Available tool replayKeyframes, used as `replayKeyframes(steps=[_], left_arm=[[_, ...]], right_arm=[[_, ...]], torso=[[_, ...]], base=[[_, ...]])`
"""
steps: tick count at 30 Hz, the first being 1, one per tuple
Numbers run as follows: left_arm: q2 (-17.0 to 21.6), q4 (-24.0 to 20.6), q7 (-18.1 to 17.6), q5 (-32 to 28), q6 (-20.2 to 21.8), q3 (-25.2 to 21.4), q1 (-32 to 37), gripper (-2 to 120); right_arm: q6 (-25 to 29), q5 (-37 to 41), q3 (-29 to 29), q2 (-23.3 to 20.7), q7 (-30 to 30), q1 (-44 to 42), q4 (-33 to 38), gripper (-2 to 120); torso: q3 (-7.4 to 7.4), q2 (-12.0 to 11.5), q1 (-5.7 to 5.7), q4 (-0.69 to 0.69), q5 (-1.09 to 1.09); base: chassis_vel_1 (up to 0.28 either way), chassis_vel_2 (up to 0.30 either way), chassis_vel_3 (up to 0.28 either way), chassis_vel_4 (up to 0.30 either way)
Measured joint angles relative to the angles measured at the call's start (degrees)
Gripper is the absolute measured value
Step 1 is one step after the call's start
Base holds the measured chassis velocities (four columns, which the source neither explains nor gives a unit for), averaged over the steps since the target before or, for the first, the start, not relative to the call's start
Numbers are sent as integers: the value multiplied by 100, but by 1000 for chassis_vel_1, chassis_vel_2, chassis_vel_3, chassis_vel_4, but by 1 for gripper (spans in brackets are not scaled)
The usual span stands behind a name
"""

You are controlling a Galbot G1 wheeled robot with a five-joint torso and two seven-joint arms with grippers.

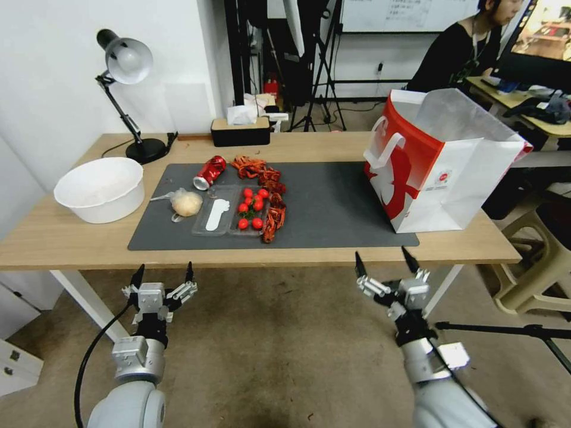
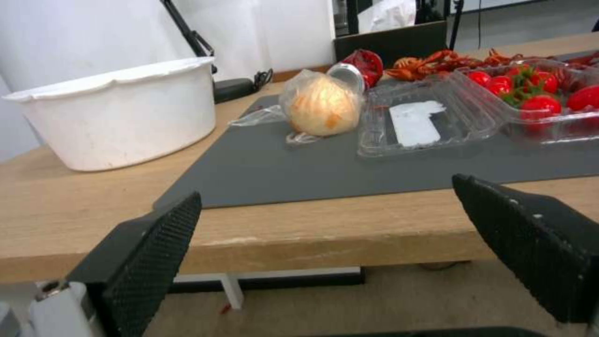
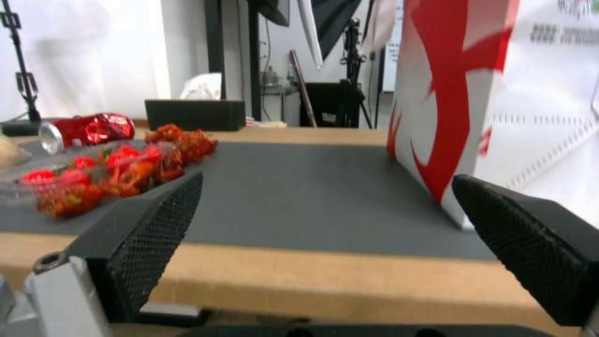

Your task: Pick up the trash from the table and place it into the takeout bag.

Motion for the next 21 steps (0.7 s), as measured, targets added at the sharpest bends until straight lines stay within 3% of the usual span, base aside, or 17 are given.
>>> replayKeyframes(steps=[16,21], left_arm=[[32,17,-2,-39,-17,2,-2,100],[238,97,14,-163,-138,82,-173,100]], right_arm=[[33,-115,-37,133,51,-113,-99,100],[-4,-156,-35,137,73,-112,-42,100]], torso=[[0,-1,1,0,-1],[0,-1,1,0,-1]], base=[[0,0,0,0],[0,0,0,0]])
